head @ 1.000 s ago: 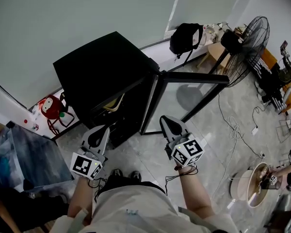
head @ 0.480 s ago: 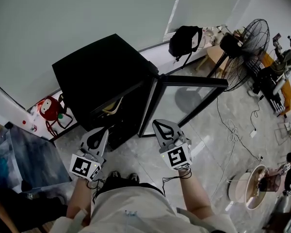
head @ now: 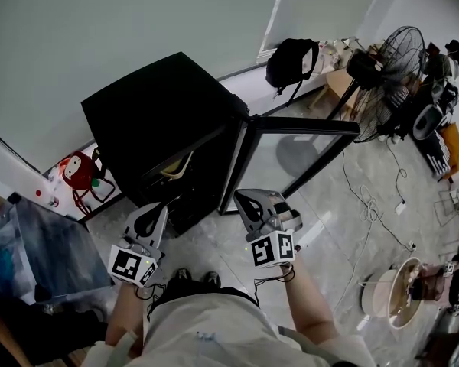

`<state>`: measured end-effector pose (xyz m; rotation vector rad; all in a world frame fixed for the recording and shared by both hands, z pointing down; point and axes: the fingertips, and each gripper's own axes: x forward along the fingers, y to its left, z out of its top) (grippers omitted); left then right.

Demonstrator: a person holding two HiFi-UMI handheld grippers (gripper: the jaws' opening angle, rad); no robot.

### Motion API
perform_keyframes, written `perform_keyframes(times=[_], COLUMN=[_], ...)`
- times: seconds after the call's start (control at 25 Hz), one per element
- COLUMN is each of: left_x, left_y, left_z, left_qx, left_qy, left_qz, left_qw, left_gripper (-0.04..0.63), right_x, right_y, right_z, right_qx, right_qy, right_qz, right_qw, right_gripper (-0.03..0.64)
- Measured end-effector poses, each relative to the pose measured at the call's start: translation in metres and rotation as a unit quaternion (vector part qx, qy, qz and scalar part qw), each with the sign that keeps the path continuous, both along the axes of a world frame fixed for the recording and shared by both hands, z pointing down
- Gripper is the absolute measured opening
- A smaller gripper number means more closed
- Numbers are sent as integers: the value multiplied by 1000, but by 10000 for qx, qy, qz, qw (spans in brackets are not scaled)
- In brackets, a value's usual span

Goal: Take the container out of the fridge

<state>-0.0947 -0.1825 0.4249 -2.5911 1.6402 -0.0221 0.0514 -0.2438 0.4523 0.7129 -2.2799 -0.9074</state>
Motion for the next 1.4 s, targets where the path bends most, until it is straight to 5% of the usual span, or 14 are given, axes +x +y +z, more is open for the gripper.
perform_keyframes(times=[0.2, 0.4, 1.04, 1.08, 1.16, 1.4], left_x=[3, 4, 5, 6, 6, 3], left_y=[0, -1, 0, 1, 3, 6], left_z=[0, 0, 1, 2, 2, 2], left_qx=[-3, 2, -14, -16, -16, -32], left_qy=[21, 31, 10, 1, 3, 31], left_qz=[20, 18, -62, -55, -53, -112], left_qw=[10000, 10000, 10000, 10000, 10000, 9999], left_gripper=[6, 6, 6, 6, 6, 6], right_x=[2, 5, 10, 9, 7, 3], right_y=[-4, -9, -14, -14, -14, -11], right_z=[19, 29, 45, 45, 47, 46], right_qx=[639, 1703, 1340, 1253, 1080, 927], right_qy=[1087, 2119, 1933, 1842, 1665, 1583], right_qz=[-52, -69, -69, -67, -102, -222], right_qw=[9920, 9623, 9719, 9748, 9801, 9828], right_gripper=[16, 17, 18, 42, 294, 334])
